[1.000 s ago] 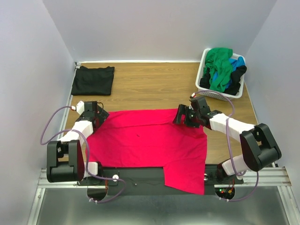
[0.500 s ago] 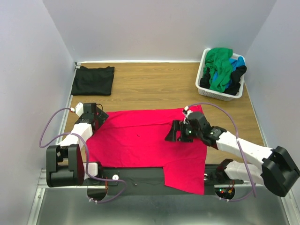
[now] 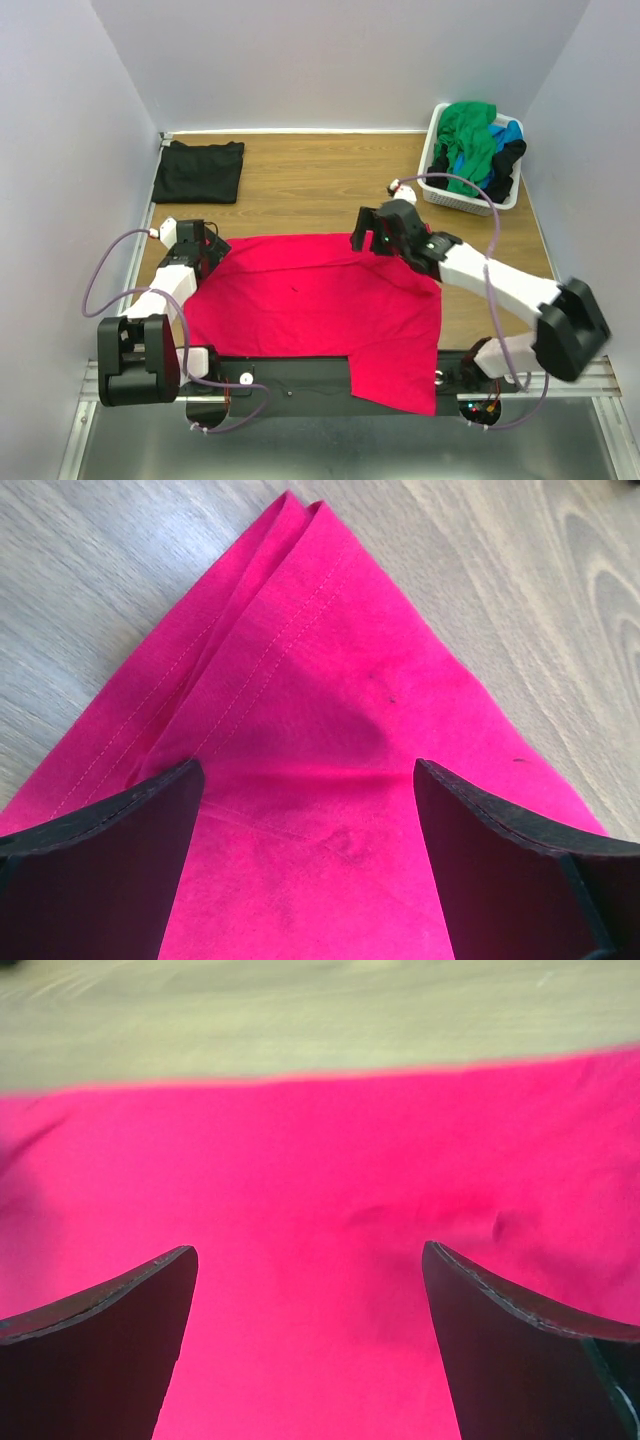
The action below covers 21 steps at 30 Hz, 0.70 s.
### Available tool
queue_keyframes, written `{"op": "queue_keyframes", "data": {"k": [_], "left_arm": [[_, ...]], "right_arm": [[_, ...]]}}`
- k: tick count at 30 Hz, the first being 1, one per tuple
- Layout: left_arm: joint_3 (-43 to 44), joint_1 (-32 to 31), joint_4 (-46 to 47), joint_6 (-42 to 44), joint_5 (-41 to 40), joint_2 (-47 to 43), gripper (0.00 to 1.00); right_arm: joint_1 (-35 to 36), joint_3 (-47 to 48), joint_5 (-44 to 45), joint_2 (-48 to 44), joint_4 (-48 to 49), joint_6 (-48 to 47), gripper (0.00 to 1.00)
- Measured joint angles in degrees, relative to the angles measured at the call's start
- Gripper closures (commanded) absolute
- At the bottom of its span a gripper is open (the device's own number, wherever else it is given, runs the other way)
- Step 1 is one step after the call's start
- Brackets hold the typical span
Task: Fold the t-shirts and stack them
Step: Fold the tshirt
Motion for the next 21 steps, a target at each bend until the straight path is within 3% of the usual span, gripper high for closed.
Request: {"op": "queue_keyframes", "data": {"k": [6, 9, 15, 20, 21], "left_arm": [[-0.9, 0.0, 0.1, 0.5, 0.1, -1.4, 0.01], [-1.1, 0.0, 0.0, 0.6, 0.2, -2.0, 0.01], [-1.1, 0.0, 0.1, 0.8, 0.1, -2.4, 0.01], [-1.1, 0.0, 0.1, 0.8, 0.1, -2.4, 0.01], [-1.1, 0.0, 0.1, 0.8, 0.1, -2.4, 0.01]], "right_arm": [[-2.3, 9.9, 11.1, 18.4, -4.1, -1.3, 0.05], [-3.5, 10.3, 13.6, 21.0, -6.6, -1.2, 0.13], [-4.4, 10.2, 14.4, 21.4, -9.0, -0.3, 0.19], [-4.4, 7.7, 13.2, 21.6, -9.0, 1.6, 0.47], [-4.4, 7.0, 13.0, 21.8, -9.2, 2.0, 0.49]]}}
